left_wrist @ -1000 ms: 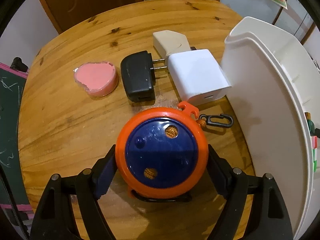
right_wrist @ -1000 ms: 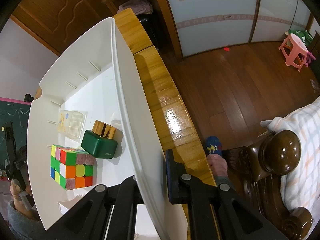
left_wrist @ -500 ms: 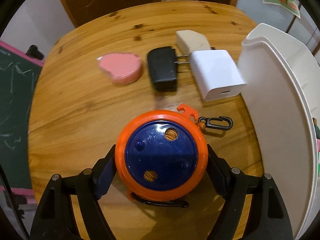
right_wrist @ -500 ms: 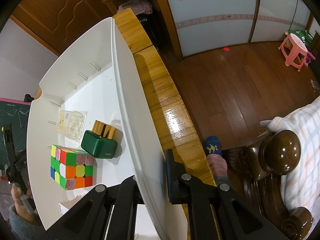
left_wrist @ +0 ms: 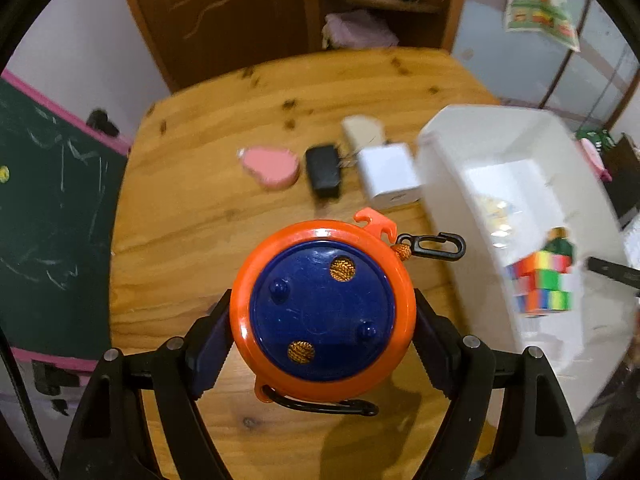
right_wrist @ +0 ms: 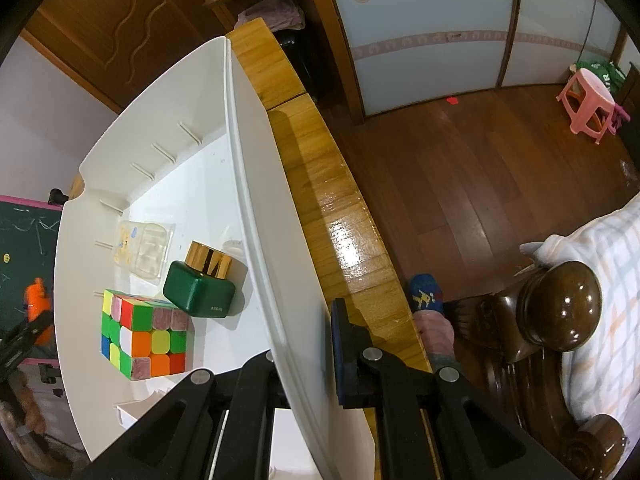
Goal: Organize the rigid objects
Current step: 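Lift the orange reel with the left gripper and carry it over the bin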
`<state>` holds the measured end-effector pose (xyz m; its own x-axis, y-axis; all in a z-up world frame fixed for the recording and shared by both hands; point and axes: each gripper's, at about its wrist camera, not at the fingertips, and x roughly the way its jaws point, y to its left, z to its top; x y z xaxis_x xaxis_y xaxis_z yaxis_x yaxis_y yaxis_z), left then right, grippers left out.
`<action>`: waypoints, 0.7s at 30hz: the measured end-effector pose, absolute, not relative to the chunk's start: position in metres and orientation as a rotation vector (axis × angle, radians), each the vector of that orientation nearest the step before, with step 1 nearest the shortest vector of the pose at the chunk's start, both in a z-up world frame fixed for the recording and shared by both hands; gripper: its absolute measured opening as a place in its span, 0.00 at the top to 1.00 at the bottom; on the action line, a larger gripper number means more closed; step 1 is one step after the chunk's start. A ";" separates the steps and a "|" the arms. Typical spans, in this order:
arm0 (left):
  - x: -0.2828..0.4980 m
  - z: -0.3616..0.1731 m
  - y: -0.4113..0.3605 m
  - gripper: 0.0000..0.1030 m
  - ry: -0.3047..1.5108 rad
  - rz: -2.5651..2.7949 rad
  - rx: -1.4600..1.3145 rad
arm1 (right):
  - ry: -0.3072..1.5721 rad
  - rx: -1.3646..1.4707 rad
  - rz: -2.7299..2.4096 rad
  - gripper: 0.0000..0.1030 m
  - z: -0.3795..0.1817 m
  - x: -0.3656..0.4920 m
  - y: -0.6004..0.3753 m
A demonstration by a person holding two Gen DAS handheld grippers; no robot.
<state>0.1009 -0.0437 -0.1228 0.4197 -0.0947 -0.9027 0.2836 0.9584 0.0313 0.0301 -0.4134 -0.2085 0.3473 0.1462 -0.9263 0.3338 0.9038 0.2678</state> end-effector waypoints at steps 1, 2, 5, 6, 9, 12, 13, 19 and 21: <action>0.097 -0.114 -0.047 0.19 1.100 -0.257 0.188 | 1.221 0.455 -0.126 0.93 -0.208 0.030 -0.413; 0.093 -0.104 -0.052 0.19 1.085 -0.278 0.187 | 1.219 0.456 -0.125 0.93 -0.208 0.030 -0.414; 0.083 -0.077 -0.068 0.19 1.036 -0.331 0.196 | 1.215 0.455 -0.121 0.93 -0.207 0.029 -0.414; 0.081 -0.071 -0.074 0.19 1.023 -0.347 0.200 | 1.215 0.454 -0.121 0.92 -0.207 0.029 -0.413; 0.075 -0.052 -0.096 0.19 0.987 -0.410 0.206 | 1.215 0.448 -0.119 0.93 -0.207 0.029 -0.412; 0.074 -0.040 -0.124 0.19 0.962 -0.474 0.218 | 1.216 0.443 -0.118 0.92 -0.206 0.029 -0.412; 0.077 -0.038 -0.133 0.19 0.955 -0.487 0.227 | 1.216 0.443 -0.118 0.92 -0.206 0.030 -0.411; 0.101 -0.048 -0.186 0.19 0.972 -0.525 0.244 | 1.215 0.446 -0.118 0.92 -0.206 0.030 -0.412; 0.108 -0.056 -0.204 0.19 0.990 -0.529 0.253 | 1.216 0.441 -0.119 0.92 -0.206 0.030 -0.411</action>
